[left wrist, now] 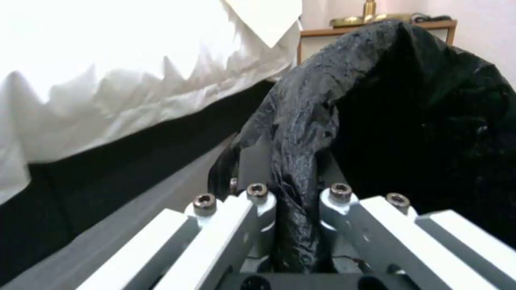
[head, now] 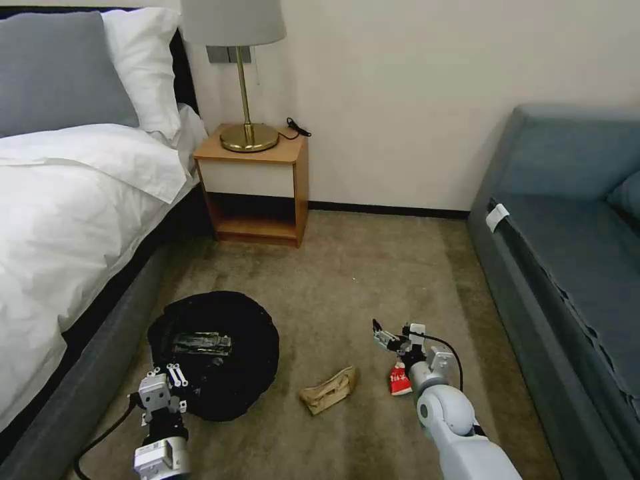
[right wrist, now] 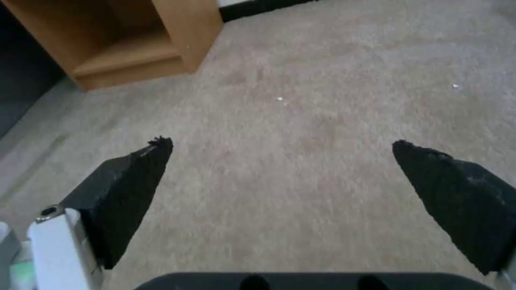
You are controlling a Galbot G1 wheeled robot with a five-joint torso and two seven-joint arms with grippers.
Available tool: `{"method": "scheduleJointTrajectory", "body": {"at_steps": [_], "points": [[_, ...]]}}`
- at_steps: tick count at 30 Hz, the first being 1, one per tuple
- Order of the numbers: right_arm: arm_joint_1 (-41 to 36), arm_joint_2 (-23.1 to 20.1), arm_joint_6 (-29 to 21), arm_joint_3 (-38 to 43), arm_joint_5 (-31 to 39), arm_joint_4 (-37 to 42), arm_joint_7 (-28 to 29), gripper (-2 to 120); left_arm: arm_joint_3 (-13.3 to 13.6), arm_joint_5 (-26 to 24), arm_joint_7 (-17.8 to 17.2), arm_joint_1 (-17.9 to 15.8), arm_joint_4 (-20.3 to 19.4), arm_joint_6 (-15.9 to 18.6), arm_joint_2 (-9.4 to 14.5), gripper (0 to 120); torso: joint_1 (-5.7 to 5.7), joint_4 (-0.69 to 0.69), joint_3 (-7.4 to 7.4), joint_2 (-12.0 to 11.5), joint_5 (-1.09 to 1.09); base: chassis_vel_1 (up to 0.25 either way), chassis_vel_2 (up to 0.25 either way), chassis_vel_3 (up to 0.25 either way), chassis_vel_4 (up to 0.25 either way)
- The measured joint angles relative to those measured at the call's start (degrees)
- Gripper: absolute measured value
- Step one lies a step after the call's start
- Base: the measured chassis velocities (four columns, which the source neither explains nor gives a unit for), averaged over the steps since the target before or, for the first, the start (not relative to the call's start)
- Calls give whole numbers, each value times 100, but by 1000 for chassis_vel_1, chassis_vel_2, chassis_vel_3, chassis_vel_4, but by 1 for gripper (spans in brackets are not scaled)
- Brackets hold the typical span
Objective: Pick up the trash bin, then pick up the garbage on the floor and place it into the trash bin.
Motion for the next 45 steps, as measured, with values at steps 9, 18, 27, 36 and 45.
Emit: {"method": "scheduleJointTrajectory", "body": {"at_steps": [9, 18, 27, 36, 45], "points": [[13, 43, -28, -86, -179, 278, -267, 100, -10, -238, 41, -135, -96, 93, 308, 4, 1, 0, 1, 0, -1, -80, 73, 64, -80], [240, -365, -379, -619, -538, 709, -535, 100, -310, -415, 10, -236, -118, 212, 662, 4, 0, 0, 0, 0, -1, 0, 0, 0, 0], [1269, -1283, -1138, -1863, -207, 480, -687, 100, -524, -506, -77, -161, 3, 372, 932, 4, 0, 1, 0, 0, -1, 0, 0, 0, 0], [2179, -1690, -1328, -3027, -83, -203, -1018, 100, -495, -509, -69, -245, 197, 455, 1023, 4, 0, 0, 0, 0, 0, 0, 0, 0, 0], [2880, -1765, -1508, -4063, -168, -644, -1682, 100, -476, -624, 52, -339, 86, 727, 1088, 4, 0, 0, 0, 0, -1, 0, 0, 0, 0]]}}
